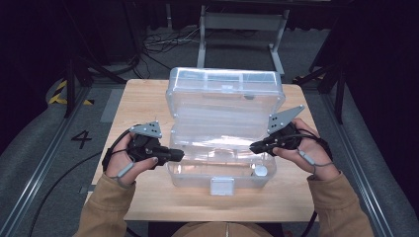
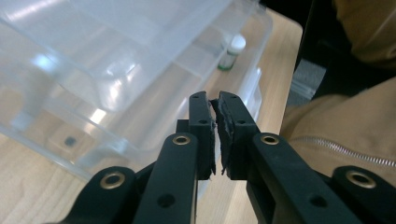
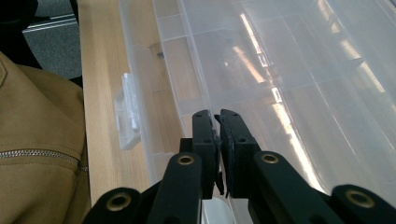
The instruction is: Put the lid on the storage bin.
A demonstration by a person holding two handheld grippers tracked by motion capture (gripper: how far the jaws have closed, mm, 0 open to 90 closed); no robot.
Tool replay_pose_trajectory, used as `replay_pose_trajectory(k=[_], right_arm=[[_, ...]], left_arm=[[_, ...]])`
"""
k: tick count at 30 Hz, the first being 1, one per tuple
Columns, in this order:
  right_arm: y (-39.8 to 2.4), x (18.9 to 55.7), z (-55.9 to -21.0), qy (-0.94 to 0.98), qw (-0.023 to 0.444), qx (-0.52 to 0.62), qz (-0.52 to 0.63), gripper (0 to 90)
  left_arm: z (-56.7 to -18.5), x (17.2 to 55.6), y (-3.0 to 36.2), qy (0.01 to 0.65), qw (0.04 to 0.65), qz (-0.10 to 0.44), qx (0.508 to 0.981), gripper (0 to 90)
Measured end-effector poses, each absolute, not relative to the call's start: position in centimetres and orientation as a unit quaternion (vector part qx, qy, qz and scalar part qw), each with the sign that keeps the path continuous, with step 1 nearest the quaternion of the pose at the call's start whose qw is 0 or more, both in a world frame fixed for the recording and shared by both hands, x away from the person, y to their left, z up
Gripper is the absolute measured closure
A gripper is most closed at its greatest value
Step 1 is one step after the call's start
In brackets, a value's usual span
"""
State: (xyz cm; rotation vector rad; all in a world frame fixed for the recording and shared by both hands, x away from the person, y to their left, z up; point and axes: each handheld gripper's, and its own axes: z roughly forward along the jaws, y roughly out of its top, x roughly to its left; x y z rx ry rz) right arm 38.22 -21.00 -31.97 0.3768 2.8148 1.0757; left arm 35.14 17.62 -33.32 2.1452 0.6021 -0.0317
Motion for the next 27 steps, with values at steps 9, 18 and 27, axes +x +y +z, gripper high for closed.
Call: replay_pose_trajectory(k=[9,18,27], right_arm=[[-21.0,38.1,-32.0,0.924,0.056,0.125,0.357,85.3],[-21.2,37.8,-32.2,0.921,0.063,0.13,0.362,84.8],[-21.1,37.5,-32.3,0.921,0.068,0.134,0.36,84.5]], left_arm=[[-31.8,35.5,17.5,0.251,0.484,0.006,0.838,87.0],[-30.7,36.2,17.4,0.29,0.5,0.05,0.814,88.1],[-30.8,37.6,18.3,0.353,0.499,0.096,0.786,89.2]])
